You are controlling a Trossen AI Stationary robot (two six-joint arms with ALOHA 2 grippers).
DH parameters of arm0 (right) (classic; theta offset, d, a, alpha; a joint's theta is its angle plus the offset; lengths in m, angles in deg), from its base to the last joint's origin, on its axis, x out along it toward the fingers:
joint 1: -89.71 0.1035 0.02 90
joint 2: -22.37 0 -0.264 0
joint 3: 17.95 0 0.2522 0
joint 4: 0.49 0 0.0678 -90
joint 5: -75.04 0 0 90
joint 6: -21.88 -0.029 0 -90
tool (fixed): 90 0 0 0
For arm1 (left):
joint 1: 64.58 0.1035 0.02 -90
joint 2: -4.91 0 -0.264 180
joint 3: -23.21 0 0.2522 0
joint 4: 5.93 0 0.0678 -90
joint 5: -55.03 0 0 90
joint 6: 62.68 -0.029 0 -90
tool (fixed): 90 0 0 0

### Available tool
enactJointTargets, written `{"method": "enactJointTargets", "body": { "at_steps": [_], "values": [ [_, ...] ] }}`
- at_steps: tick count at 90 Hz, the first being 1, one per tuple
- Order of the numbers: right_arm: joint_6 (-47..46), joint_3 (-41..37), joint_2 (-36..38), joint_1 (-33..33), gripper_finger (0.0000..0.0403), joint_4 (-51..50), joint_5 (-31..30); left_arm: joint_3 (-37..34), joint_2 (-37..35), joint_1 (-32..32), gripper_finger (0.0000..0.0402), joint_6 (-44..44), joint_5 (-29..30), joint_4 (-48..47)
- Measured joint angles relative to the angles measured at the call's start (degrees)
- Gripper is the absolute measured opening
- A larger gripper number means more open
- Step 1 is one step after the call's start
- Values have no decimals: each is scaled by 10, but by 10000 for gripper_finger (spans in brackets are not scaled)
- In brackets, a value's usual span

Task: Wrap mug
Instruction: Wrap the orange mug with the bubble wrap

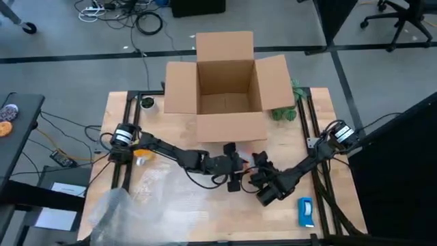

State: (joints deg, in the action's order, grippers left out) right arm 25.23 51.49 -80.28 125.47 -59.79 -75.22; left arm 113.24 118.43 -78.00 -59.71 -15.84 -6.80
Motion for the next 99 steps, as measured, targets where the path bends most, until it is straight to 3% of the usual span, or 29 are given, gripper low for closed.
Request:
{"method": "enactJointTargets", "body": {
  "at_steps": [31,56,99],
  "values": [
    [-1,31,28,10,131,-22,51,-16,13,3,154,2,6,-18],
    [-1,34,56,10,138,-22,57,-58,13,3,128,29,7,8],
    [-33,35,63,19,146,18,91,-62,13,10,108,32,16,0]
  ]
}}
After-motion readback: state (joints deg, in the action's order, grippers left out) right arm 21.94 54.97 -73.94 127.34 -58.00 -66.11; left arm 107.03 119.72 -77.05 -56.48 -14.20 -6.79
